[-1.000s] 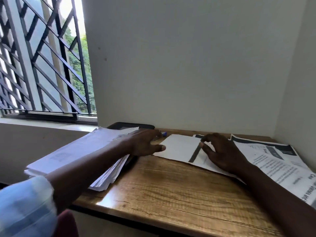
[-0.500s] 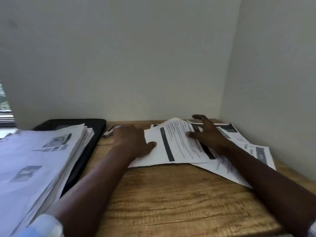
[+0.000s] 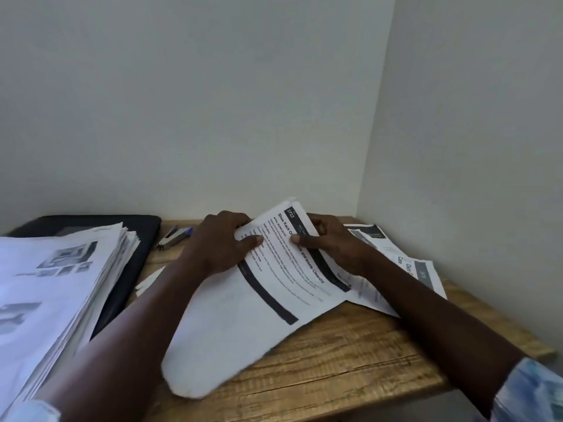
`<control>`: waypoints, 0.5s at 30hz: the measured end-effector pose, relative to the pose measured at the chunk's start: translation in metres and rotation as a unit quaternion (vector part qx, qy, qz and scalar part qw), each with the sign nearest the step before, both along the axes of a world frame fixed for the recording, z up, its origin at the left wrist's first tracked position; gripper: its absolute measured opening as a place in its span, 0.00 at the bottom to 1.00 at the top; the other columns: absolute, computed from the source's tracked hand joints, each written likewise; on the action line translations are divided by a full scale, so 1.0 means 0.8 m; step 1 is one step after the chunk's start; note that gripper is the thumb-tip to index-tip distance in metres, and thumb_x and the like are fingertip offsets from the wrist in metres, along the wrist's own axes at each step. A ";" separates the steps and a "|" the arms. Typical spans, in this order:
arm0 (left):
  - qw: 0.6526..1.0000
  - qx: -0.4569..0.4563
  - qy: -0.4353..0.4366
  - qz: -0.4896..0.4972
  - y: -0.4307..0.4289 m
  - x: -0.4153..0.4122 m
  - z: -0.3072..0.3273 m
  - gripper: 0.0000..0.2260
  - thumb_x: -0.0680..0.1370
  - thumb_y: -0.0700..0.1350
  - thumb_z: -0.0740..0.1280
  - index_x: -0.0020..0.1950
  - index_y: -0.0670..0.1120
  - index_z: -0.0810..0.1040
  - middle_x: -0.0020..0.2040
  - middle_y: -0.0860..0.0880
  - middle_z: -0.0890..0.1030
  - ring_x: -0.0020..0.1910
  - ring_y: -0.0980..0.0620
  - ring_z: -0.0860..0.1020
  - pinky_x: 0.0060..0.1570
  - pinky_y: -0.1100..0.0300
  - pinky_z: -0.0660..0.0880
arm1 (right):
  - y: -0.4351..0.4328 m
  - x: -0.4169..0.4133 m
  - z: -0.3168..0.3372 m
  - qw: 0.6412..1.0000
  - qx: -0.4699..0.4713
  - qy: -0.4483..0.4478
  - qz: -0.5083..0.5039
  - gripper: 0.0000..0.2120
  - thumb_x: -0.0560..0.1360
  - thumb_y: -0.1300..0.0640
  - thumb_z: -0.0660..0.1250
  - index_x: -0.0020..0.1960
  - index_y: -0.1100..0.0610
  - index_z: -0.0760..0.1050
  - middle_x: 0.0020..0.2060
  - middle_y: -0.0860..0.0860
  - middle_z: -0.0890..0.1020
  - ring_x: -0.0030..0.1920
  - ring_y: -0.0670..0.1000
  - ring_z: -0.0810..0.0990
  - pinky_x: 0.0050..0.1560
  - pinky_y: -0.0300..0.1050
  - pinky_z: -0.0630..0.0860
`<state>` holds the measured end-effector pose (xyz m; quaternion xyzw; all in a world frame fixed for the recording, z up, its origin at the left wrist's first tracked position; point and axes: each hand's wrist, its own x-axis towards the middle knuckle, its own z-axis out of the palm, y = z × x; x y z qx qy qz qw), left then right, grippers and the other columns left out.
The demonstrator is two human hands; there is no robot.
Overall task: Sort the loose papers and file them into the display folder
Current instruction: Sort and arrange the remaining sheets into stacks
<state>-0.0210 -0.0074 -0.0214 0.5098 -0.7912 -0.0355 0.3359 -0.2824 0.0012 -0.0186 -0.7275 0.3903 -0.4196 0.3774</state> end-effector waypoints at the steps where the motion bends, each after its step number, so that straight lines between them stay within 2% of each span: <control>1: 1.000 -0.004 0.013 0.003 0.000 0.001 -0.002 0.10 0.77 0.61 0.70 0.48 0.56 0.81 0.45 0.55 0.82 0.47 0.48 0.80 0.44 0.54 0.70 | -0.001 -0.003 -0.003 1.000 0.001 0.003 0.001 0.14 0.77 0.61 0.73 0.62 0.61 0.81 0.55 0.58 0.86 0.55 0.61 0.86 0.56 0.55 0.82; 4: 0.998 -0.015 0.043 0.036 0.001 0.002 -0.003 0.10 0.79 0.56 0.71 0.42 0.53 0.79 0.37 0.56 0.78 0.42 0.48 0.77 0.40 0.55 0.67 | -0.005 -0.013 -0.011 1.000 0.015 0.007 -0.002 0.14 0.78 0.61 0.73 0.63 0.59 0.82 0.57 0.56 0.86 0.57 0.58 0.85 0.61 0.52 0.81; 7: 0.995 -0.027 0.059 0.069 -0.002 0.009 -0.005 0.11 0.80 0.56 0.70 0.40 0.54 0.77 0.37 0.56 0.77 0.43 0.46 0.77 0.40 0.55 0.67 | -0.011 -0.019 -0.012 0.998 0.012 0.030 -0.045 0.12 0.80 0.54 0.71 0.60 0.57 0.84 0.55 0.55 0.87 0.57 0.57 0.85 0.66 0.60 0.77; 8: 0.995 -0.035 0.062 0.076 -0.002 0.012 -0.006 0.11 0.80 0.56 0.69 0.40 0.55 0.77 0.38 0.55 0.77 0.43 0.46 0.77 0.40 0.55 0.67 | -0.010 -0.018 -0.011 0.998 0.018 0.023 -0.058 0.14 0.82 0.49 0.68 0.58 0.57 0.85 0.53 0.56 0.87 0.55 0.56 0.86 0.64 0.60 0.79; 10: 0.993 -0.046 0.072 0.084 -0.002 0.015 -0.007 0.11 0.79 0.58 0.69 0.41 0.55 0.78 0.39 0.55 0.79 0.43 0.46 0.78 0.40 0.55 0.67 | -0.005 -0.013 -0.003 0.992 0.090 -0.051 -0.068 0.25 0.83 0.38 0.58 0.53 0.56 0.85 0.47 0.57 0.88 0.46 0.55 0.87 0.48 0.50 0.83; 11: 0.992 -0.051 0.078 0.088 -0.001 0.016 -0.008 0.12 0.78 0.60 0.67 0.42 0.54 0.78 0.39 0.55 0.80 0.42 0.46 0.78 0.40 0.55 0.68 | -0.004 -0.011 0.000 0.985 0.131 -0.097 -0.064 0.31 0.83 0.34 0.53 0.51 0.56 0.84 0.44 0.57 0.87 0.41 0.54 0.87 0.40 0.45 0.82; 12: 0.991 -0.055 0.085 0.091 0.000 0.016 -0.008 0.14 0.77 0.62 0.65 0.42 0.54 0.79 0.39 0.55 0.80 0.41 0.47 0.78 0.40 0.54 0.69 | -0.003 -0.012 0.001 0.977 0.155 -0.138 -0.052 0.35 0.82 0.31 0.49 0.49 0.56 0.84 0.42 0.57 0.87 0.38 0.53 0.86 0.36 0.43 0.80; 15: 0.988 -0.062 0.100 0.096 0.004 0.015 -0.007 0.15 0.74 0.64 0.61 0.41 0.54 0.77 0.40 0.53 0.82 0.41 0.46 0.78 0.41 0.53 0.73 | -0.008 -0.015 0.000 0.971 0.159 -0.177 -0.032 0.44 0.78 0.26 0.47 0.57 0.62 0.83 0.44 0.59 0.87 0.40 0.54 0.86 0.38 0.44 0.80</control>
